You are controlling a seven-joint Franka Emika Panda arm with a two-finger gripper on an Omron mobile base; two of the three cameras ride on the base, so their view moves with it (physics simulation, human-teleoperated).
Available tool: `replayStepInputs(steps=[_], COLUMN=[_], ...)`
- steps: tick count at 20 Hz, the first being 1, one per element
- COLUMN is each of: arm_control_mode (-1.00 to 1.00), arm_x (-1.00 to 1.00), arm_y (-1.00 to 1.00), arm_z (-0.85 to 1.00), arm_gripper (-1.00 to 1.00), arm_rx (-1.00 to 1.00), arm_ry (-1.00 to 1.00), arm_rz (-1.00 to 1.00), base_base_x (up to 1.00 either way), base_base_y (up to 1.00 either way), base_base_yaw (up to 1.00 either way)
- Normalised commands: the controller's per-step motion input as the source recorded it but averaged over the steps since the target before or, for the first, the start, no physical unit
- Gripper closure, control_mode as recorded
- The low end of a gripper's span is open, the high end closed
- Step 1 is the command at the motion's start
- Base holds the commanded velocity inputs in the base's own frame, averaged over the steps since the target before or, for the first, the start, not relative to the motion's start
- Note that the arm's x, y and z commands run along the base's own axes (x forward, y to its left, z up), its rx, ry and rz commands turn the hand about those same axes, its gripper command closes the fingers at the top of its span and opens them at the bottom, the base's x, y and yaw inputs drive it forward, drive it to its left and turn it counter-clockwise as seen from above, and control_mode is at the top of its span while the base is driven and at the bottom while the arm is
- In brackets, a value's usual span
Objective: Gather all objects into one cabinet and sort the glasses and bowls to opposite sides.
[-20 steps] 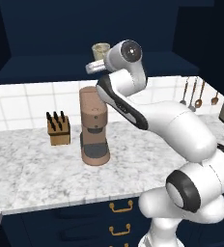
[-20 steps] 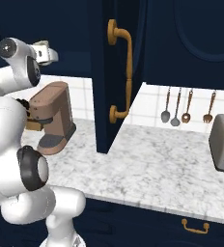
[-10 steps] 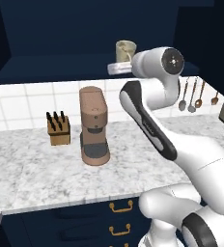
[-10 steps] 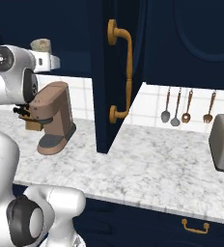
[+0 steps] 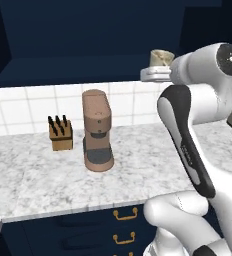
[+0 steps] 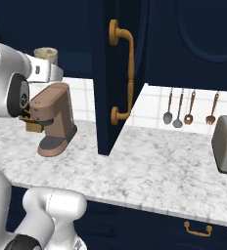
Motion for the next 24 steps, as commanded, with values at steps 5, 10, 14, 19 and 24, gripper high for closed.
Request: replayStepInputs(steps=[5,10,14,19,24], arm_control_mode=[-1.0,1.0,1.0,1.0,1.0], arm_x=[-0.24,-0.21,0.0,0.0,0.0], arm_y=[-0.01,0.0,0.0,0.0,0.0], arm_z=[-0.02,-0.04,0.0,0.0,0.0], arm_gripper=[1.0,1.0,1.0,1.0,1.0], arm_rx=[-0.04,0.0,0.0,0.0,0.0], arm_ry=[0.02,0.02,0.0,0.0,0.0], arm_rz=[-0.01,0.0,0.0,0.0,0.0], base_base_x=[0.0,-0.6,-1.0,-1.0,-1.0], base_base_y=[0.0,0.0,-0.03,-0.07,-0.11], base_base_yaw=[0.0,0.0,0.04,0.38,0.66])
